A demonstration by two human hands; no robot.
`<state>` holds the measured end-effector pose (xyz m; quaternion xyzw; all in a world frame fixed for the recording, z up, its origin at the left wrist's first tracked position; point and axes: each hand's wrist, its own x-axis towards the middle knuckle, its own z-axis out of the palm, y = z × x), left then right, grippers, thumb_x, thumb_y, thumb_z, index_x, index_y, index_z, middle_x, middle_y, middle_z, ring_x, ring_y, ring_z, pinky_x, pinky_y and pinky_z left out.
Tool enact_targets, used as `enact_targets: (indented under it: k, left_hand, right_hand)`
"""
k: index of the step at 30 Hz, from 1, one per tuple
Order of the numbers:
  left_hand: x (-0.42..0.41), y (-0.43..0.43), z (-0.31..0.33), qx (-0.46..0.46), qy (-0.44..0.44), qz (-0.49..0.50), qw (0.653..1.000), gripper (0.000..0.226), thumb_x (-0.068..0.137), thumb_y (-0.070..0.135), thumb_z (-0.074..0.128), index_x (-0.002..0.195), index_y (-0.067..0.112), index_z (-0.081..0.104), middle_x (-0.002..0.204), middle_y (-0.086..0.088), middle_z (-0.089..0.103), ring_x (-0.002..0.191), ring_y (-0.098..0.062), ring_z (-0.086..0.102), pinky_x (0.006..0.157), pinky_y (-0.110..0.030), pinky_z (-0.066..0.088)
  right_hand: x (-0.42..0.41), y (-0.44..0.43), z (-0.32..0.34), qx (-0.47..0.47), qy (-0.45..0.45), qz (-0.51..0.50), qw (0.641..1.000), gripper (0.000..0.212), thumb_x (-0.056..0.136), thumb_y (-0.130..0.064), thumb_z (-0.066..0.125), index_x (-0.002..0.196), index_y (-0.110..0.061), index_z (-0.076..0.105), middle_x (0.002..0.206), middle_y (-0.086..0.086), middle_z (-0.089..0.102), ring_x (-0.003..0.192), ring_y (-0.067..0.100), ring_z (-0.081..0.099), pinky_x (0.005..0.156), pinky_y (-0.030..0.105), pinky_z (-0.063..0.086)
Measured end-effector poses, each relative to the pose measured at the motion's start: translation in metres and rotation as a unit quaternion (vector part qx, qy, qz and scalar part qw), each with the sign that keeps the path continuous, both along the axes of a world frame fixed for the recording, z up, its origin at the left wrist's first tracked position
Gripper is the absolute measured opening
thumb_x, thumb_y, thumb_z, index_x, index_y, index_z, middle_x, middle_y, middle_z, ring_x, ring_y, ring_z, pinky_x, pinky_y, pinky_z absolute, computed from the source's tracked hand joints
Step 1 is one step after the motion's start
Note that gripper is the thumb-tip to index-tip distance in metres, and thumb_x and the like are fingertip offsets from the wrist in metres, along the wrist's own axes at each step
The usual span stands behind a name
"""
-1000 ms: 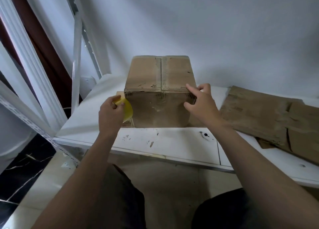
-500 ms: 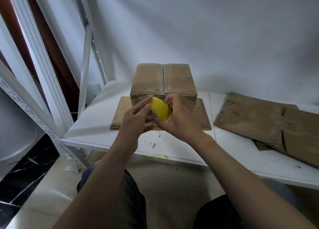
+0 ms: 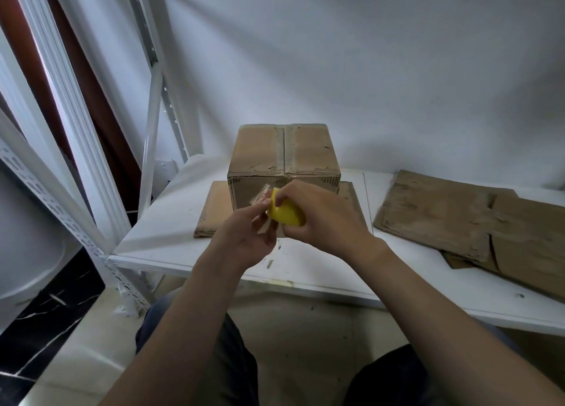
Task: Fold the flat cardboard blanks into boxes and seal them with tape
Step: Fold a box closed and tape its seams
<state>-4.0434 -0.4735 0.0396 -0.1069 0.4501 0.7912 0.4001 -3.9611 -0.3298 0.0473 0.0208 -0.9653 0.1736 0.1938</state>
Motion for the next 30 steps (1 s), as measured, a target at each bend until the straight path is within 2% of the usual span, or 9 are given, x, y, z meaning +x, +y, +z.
enact_targets:
  k: [2,6,9,15,18,20,23,25,30]
  left_hand:
    - [-0.001,0.002,-0.002,-0.006,0.001,-0.015,1.000,0.009,0.097,0.012,0.062,0.100,0.014,0.071,0.089,-0.002,0.066,0.081,-0.014,0.058,0.075,-0.022,0.041]
    - [0.005,0.005,-0.005,-0.085,0.224,-0.049,0.970,0.019,0.104,0.017,0.053,0.115,0.025,0.066,0.105,-0.004,0.067,0.088,-0.018,0.061,0.075,-0.030,0.044]
    - [0.009,0.010,-0.010,-0.136,0.316,-0.081,0.935,0.018,0.107,0.028,0.046,0.122,0.032,0.056,0.117,-0.006,0.065,0.093,-0.022,0.058,0.075,-0.032,0.042]
    - [-0.004,0.005,-0.017,-0.108,0.344,0.003,0.933,0.047,0.095,0.006,0.064,0.127,0.029,0.039,0.079,0.004,0.061,0.075,-0.012,0.056,0.067,-0.029,0.042]
    - [-0.012,0.001,-0.013,-0.152,0.359,-0.037,0.920,0.053,0.092,0.018,0.073,0.135,0.025,0.043,0.091,0.002,0.068,0.080,-0.014,0.060,0.069,-0.031,0.046]
    - [-0.017,-0.001,-0.008,-0.204,0.371,-0.077,0.903,0.044,0.089,0.031,0.076,0.128,0.021,0.059,0.102,-0.001,0.069,0.087,-0.015,0.062,0.072,-0.031,0.048]
    - [-0.023,-0.003,-0.005,-0.222,0.396,-0.092,0.886,0.015,0.087,0.035,0.076,0.098,0.024,0.079,0.087,0.004,0.072,0.086,-0.015,0.060,0.072,-0.030,0.048]
    - [-0.024,-0.001,-0.005,-0.210,0.401,-0.066,0.889,0.010,0.087,0.031,0.077,0.088,0.022,0.080,0.076,0.007,0.072,0.078,-0.012,0.059,0.068,-0.027,0.047]
    - [-0.034,0.003,-0.002,-0.177,0.382,0.032,0.906,0.013,0.089,0.028,0.076,0.079,0.019,0.075,0.076,0.003,0.068,0.071,-0.009,0.057,0.067,-0.028,0.047]
  right_hand:
    - [0.000,0.001,0.001,0.023,0.005,0.014,1.000,0.037,0.084,-0.038,0.073,0.115,-0.038,0.051,0.112,-0.017,0.057,0.094,0.002,0.047,0.063,0.026,0.043]
    - [0.001,0.006,-0.002,0.025,0.002,0.027,0.999,0.036,0.087,-0.042,0.073,0.116,-0.034,0.054,0.111,-0.016,0.057,0.093,0.007,0.054,0.062,0.019,0.043]
    - [-0.001,0.010,-0.003,-0.013,0.008,0.024,1.000,0.036,0.086,-0.041,0.073,0.115,-0.037,0.054,0.109,-0.017,0.056,0.094,0.007,0.056,0.069,0.031,0.053]
    - [0.004,0.020,-0.008,-0.007,0.015,0.049,0.999,0.035,0.081,-0.034,0.077,0.110,-0.036,0.058,0.106,-0.017,0.056,0.091,0.008,0.057,0.065,0.027,0.050]
    - [0.006,0.024,-0.011,0.007,0.006,0.064,0.998,0.037,0.081,-0.034,0.078,0.112,-0.036,0.058,0.108,-0.018,0.056,0.092,0.008,0.056,0.066,0.024,0.048]
    - [0.005,0.027,-0.010,0.020,-0.002,0.075,0.997,0.037,0.082,-0.034,0.077,0.114,-0.036,0.058,0.109,-0.017,0.056,0.093,0.007,0.055,0.066,0.025,0.049]
    - [0.004,0.035,-0.009,0.034,0.004,0.086,0.996,0.035,0.085,-0.033,0.074,0.116,-0.037,0.058,0.108,-0.016,0.054,0.090,0.005,0.051,0.064,0.027,0.049]
    - [0.004,0.040,-0.009,0.023,0.005,0.095,0.995,0.036,0.086,-0.031,0.074,0.118,-0.037,0.058,0.106,-0.015,0.051,0.092,0.008,0.053,0.065,0.033,0.051]
    - [-0.002,0.061,0.001,-0.023,-0.011,0.084,0.996,0.051,0.082,-0.019,0.079,0.129,-0.033,0.064,0.106,-0.008,0.050,0.094,0.010,0.050,0.074,0.021,0.042]
